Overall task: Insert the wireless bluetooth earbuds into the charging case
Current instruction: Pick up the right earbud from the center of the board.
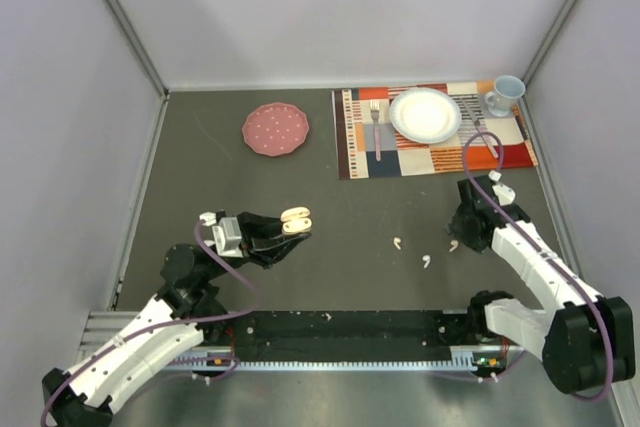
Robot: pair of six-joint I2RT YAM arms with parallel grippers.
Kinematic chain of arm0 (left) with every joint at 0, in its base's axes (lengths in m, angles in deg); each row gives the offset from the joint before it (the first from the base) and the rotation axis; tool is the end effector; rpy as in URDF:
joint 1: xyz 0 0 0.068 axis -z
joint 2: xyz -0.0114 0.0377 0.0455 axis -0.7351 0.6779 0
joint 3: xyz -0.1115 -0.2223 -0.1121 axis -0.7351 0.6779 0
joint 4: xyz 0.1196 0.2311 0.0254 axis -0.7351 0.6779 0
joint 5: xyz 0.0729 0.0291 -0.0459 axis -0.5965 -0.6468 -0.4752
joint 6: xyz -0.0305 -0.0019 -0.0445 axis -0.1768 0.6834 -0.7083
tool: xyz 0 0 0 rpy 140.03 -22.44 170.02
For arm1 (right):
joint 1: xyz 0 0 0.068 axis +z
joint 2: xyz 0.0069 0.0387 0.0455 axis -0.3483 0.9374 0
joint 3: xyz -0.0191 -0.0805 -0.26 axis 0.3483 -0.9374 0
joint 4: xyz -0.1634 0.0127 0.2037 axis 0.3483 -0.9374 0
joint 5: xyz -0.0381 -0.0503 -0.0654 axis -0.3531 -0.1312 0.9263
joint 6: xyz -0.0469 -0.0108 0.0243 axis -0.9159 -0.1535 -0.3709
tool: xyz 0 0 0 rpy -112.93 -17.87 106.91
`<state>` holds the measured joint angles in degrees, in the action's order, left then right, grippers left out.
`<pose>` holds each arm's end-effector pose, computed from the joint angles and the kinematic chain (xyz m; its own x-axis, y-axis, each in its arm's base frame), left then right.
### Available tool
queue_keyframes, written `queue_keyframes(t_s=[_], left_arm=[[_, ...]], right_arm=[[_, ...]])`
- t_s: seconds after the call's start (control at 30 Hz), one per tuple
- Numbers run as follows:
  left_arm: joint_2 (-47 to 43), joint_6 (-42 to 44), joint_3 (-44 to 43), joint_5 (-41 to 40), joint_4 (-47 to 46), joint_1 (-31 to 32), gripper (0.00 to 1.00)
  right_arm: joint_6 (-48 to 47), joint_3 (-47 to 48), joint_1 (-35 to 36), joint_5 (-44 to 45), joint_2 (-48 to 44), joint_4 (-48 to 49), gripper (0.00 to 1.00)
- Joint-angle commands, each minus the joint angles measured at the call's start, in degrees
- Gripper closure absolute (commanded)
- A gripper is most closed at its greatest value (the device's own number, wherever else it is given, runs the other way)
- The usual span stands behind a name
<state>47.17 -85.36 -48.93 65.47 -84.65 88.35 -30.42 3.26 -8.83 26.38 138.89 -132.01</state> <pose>0.0799 -0.0923 0.2897 0.1488 -0.3369 -0.9297 0.9486 0.3143 0.0380 0.1757 0.0257 0.1996 -0.6922 0.5435 -0.4749 0.5674 0.8164 0.1072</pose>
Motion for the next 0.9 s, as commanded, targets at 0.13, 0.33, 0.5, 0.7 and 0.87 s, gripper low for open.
queue_keyframes(t_s=[0.13, 0.33, 0.5, 0.7, 0.87], left_arm=[[-1.2, 0.5, 0.3, -1.0, -0.7, 0.2, 1.0], [-0.8, 0.3, 0.3, -1.2, -0.5, 0.2, 1.0], [0.1, 0.2, 0.2, -1.1, -0.9, 0.2, 1.0], [0.6, 0.1, 0.1, -1.5, -1.1, 0.2, 1.0], [1.2, 0.1, 0.1, -1.5, -1.3, 0.2, 1.0]], right_arm=[[3.4, -1.0, -1.1, 0.5, 2.6, 3.8, 0.5], [4.3, -1.8, -1.5, 0.1, 4.2, 4.9, 0.51], [4.5, -1.9, -2.0, 0.1, 5.5, 5.9, 0.53], [4.5, -2.2, -1.9, -0.5, 7.0, 6.8, 0.56], [4.3, -2.6, -1.9, -0.9, 8.1, 8.0, 0.57]])
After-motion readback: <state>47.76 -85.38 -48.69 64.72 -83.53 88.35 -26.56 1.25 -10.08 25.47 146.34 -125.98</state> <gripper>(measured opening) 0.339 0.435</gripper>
